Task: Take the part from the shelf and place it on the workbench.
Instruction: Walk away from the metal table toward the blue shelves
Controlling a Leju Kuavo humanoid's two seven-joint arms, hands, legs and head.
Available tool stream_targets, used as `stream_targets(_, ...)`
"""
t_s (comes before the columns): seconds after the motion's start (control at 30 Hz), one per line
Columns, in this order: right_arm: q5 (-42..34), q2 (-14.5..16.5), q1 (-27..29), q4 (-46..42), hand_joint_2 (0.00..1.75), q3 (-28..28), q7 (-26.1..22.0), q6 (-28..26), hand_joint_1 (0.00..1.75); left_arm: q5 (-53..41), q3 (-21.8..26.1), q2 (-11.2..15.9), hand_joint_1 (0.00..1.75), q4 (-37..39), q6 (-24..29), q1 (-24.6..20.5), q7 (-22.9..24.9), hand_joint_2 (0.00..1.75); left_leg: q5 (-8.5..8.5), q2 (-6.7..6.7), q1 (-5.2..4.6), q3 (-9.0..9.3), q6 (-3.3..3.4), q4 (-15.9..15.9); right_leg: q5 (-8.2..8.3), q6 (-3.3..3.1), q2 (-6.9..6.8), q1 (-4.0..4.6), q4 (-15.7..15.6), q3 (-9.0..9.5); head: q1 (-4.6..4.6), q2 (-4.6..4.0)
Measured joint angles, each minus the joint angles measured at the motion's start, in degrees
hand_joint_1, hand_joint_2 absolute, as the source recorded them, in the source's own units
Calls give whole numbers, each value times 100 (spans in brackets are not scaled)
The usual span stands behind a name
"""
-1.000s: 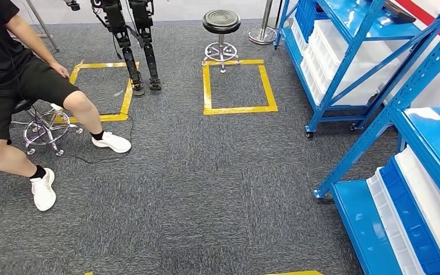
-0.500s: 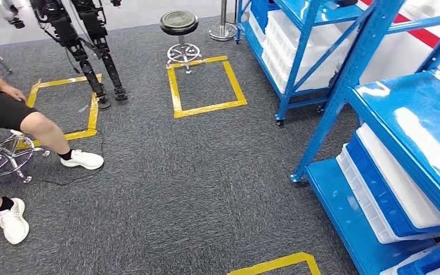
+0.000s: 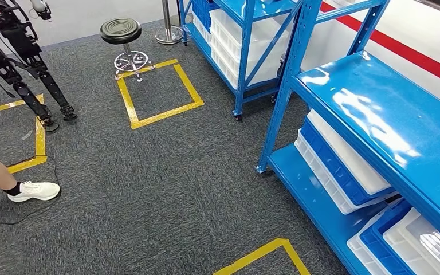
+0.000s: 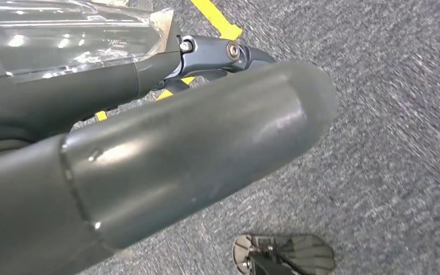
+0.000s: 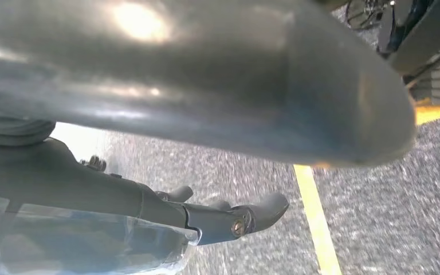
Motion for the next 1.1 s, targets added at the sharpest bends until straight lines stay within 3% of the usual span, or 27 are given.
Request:
stream_targets(0.03, 2, -8, 13, 0, 0, 0, -1, 0, 0, 0, 0, -4, 0, 0, 1, -7, -1, 0, 22, 70, -5, 21, 38, -37, 8, 47, 42, -6, -4, -24, 1, 0)
stream_targets(0.1, 3, -21, 27, 0, 0, 0, -2, 0, 0, 0, 1, -11, 0, -1, 6, -15, -3, 0, 82, 215, -6, 100, 125, -141, -87, 79, -138, 2, 177, -140, 17, 0)
stream_targets(0.17, 8, -26, 13, 0, 0, 0, -3, 0, 0, 0, 2, -11, 0, -2, 14, -8, -4, 0, 113, 391, -19, 154, 175, -198, -380, 39, -494, 3, 789, -456, 44, 0)
stream_targets(0.23, 19, -26, 3, 0, 0, 0, -3, 0, 0, 0, 2, -9, 0, -2, 17, 0, -4, 0, 103, 571, -41, 156, 186, -199, -639, 49, -652, -21, 1490, -830, 56, 0)
stream_targets(0.27, 26, -27, 7, 0, 0, 0, -3, 0, 0, 0, 2, -9, 0, -1, 17, 1, -4, 0, 92, 649, -47, 159, 183, -198, -670, 84, -678, -37, 1659, -920, 55, 0)
stream_targets(0.3, 34, -30, 15, 0, 0, 0, -2, 0, 0, 0, 2, -9, 0, -1, 19, 0, -1, 0, 79, 718, -48, 168, 173, -197, -592, 142, -705, -55, 1546, -857, 57, 0)
stream_targets(0.33, 39, -34, 22, 0, 0, 0, 4, 0, 0, -1, 2, -9, 0, 0, 20, 0, 7, 0, 62, 785, -45, 185, 154, -196, -452, 207, -760, -75, 1218, -679, 58, 0)
stream_targets(0.4, 45, -39, 16, 0, 0, 0, 20, 0, 0, -3, 2, -7, 0, -1, 22, 1, 32, 0, 7, 911, -63, 237, 85, -187, -150, 282, -1032, -89, 365, -205, 71, 0)
stream_targets(0.47, 49, -39, -2, 0, 0, 0, 32, -1, 0, -7, 1, -3, 0, -1, 26, -3, 65, 0, -48, 1015, -94, 297, 7, -180, -19, 222, -1186, -54, -5, 6, 57, 0)
stream_targets(0.5, 52, -39, -6, 0, 0, 0, 34, -2, 0, -8, 1, -2, 0, 0, 28, -14, 77, 0, -65, 1069, -97, 327, -26, -187, -4, 176, -1146, -20, -5, -3, 46, 0)
stream_targets(0.57, 58, -50, -2, 0, 0, 0, 33, -7, 0, -9, 2, -3, 0, 0, 30, -47, 94, 0, -115, 1110, -62, 378, -95, -179, 7, 79, -1003, -49, -23, 8, 17, 0)
stream_targets(0.63, 60, -58, -6, 0, 0, -1, 32, -11, 0, -9, 1, -7, 0, 1, 30, -64, 98, 0, -351, 862, -22, 275, -141, 135, 25, -24, -872, -103, -49, 44, -14, 0)
stream_targets(0.7, 61, -53, -8, 0, 0, -1, 32, -12, 0, -9, 0, -10, 0, 3, 28, -51, 96, 0, -744, 534, -7, -82, -145, 888, 36, -97, -740, -88, -51, 40, -43, 0)
stream_targets(0.73, 61, -47, -6, 0, 0, 0, 32, -13, 0, -9, 0, -11, 0, 4, 28, -39, 95, 0, -886, 457, -7, -288, -143, 1266, 37, -113, -661, -67, -49, 38, -43, 0)
stream_targets(0.77, 62, -42, -1, 0, 0, 0, 35, -15, 0, -9, 0, -11, 0, 4, 28, -28, 93, 0, -906, 428, -7, -424, -137, 1474, 38, -119, -579, -48, -47, 41, -43, 0)
stream_targets(0.8, 63, -39, 4, 0, 0, 0, 40, -19, 0, -9, 0, -11, 0, 4, 28, -21, 92, 0, -807, 416, -7, -469, -124, 1480, 38, -119, -496, -36, -44, 47, -43, 0)
stream_targets(0.83, 69, -38, 9, 0, 0, 0, 46, -23, 0, -9, 0, -11, 0, 4, 29, -19, 91, 0, -599, 398, -7, -397, -104, 1245, 38, -118, -413, -29, -41, 58, -42, 0)
stream_targets(0.87, 78, -36, 11, 0, 0, 0, 52, -27, 0, -9, 0, -11, 0, 4, 29, -19, 90, 0, -342, 328, -6, -243, -78, 849, 39, -116, -333, -25, -39, 68, -43, 0)
stream_targets(0.93, 93, -26, 3, 0, 0, 0, 58, -31, 0, -11, 0, -10, 0, 4, 28, -22, 91, 0, -25, 113, -12, 39, -35, 155, 48, -89, -197, -5, -29, 64, -40, 0)
stream_targets(1.0, 97, -18, -1, 0, 0, 0, 60, -31, 0, -15, 0, -10, 0, 4, 28, -25, 93, 0, 16, 39, -50, 109, 1, -52, 73, -24, -97, 1, -32, 22, -39, 0)
stream_targets(1.07, 99, -20, 14, 0, 0, 0, 63, -31, 0, -16, 0, -15, 0, 4, 27, -33, 96, 0, 69, 167, -75, 122, 75, -109, 99, 54, -47, -10, -41, -42, -41, 0)
stream_targets(1.1, 99, -23, 19, 0, 0, 0, 65, -32, 0, -17, 1, -19, 0, 4, 27, -38, 96, 0, 104, 232, -72, 137, 124, -156, 69, 70, -128, -4, 18, -91, -38, 0)
